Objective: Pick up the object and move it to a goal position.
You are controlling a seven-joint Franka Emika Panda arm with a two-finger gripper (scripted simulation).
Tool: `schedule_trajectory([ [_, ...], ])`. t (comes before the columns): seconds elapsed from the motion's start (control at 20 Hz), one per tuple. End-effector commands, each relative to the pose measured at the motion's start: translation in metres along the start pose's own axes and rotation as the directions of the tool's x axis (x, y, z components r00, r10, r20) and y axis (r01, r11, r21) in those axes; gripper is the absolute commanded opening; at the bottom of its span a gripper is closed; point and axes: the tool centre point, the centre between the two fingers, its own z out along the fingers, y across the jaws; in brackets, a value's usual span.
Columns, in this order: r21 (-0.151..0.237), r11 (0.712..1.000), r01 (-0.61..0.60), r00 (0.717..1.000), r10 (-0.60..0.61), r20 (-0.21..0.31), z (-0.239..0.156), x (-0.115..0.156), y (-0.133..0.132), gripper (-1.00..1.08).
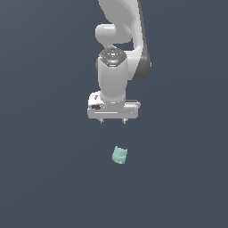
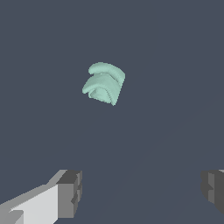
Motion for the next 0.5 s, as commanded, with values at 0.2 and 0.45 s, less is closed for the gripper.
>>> schedule_trajectory([
  [0.2,0.004,1.0,0.008,1.0,-0.008,-0.006,-0.001,0.002,-0.009,1.0],
  [0.45,0.014,0.999,0.034,0.999,-0.033,-0.023,-0.006,0.006,-0.036,1.0],
])
